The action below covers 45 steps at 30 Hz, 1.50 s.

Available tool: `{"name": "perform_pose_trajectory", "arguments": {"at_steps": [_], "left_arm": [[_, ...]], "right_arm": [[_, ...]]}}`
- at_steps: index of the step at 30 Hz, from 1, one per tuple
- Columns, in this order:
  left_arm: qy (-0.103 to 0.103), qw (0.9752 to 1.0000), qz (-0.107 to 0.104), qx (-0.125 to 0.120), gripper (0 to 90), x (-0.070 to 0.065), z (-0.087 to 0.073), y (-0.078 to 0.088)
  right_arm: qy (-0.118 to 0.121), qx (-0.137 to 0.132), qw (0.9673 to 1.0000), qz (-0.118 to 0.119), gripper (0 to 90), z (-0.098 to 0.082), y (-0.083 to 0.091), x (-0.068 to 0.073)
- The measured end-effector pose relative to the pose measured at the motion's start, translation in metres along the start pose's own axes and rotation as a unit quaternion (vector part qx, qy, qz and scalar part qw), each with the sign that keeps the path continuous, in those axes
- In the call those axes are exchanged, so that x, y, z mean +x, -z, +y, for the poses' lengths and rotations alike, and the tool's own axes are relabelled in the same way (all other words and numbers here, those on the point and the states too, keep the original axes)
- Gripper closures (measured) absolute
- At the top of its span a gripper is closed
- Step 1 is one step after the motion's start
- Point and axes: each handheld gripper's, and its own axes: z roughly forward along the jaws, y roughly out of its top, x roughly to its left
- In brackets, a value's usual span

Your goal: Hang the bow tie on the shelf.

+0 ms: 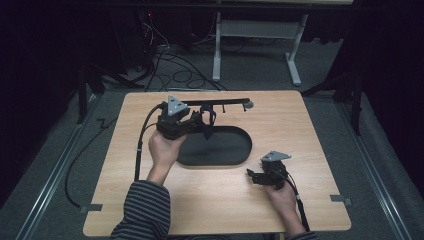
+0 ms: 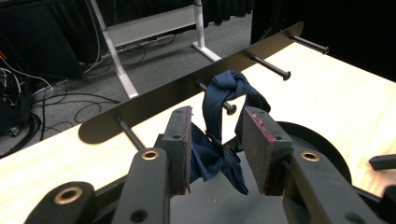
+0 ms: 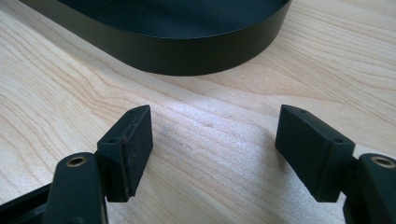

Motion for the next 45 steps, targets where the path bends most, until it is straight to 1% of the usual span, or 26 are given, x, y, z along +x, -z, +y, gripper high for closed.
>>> {"name": "perform_pose_trajectory", "arguments": {"at_steps": [2, 6, 9, 12, 24, 35, 45], "left_arm": [[0.004, 1.0, -0.001, -0.001, 62.5, 0.002, -0.003, 0.003], [-0.002, 1.0, 0.001, 0.006, 62.0, 0.006, -0.005, 0.008], [-0.002, 1.0, 0.0, 0.004, 62.0, 0.007, -0.007, 0.013], [0.002, 1.0, -0.003, 0.001, 62.0, 0.01, -0.009, 0.018], [0.018, 0.9998, 0.001, -0.008, 61.8, 0.022, -0.016, 0.036], [0.02, 0.9998, -0.001, -0.008, 61.5, 0.025, -0.02, 0.045], [0.031, 0.9995, -0.002, -0.011, 60.5, 0.029, -0.027, 0.053]], "right_arm": [[0.0, 0.0, 1.0, 0.0, 28.9, 0.0, 0.0, 0.0], [0.001, 0.0, 1.0, 0.0, 28.9, 0.0, 0.0, 0.0], [0.001, 0.0, 1.0, 0.0, 29.0, 0.0, 0.0, 0.0], [0.001, 0.0, 1.0, -0.001, 29.0, 0.0, 0.0, 0.0], [0.001, 0.001, 1.0, -0.001, 29.0, 0.0, 0.0, 0.0], [0.001, 0.0, 1.0, -0.001, 29.0, 0.0, 0.0, 0.0], [0.001, 0.0, 1.0, -0.001, 29.0, 0.0, 0.0, 0.0]]}}
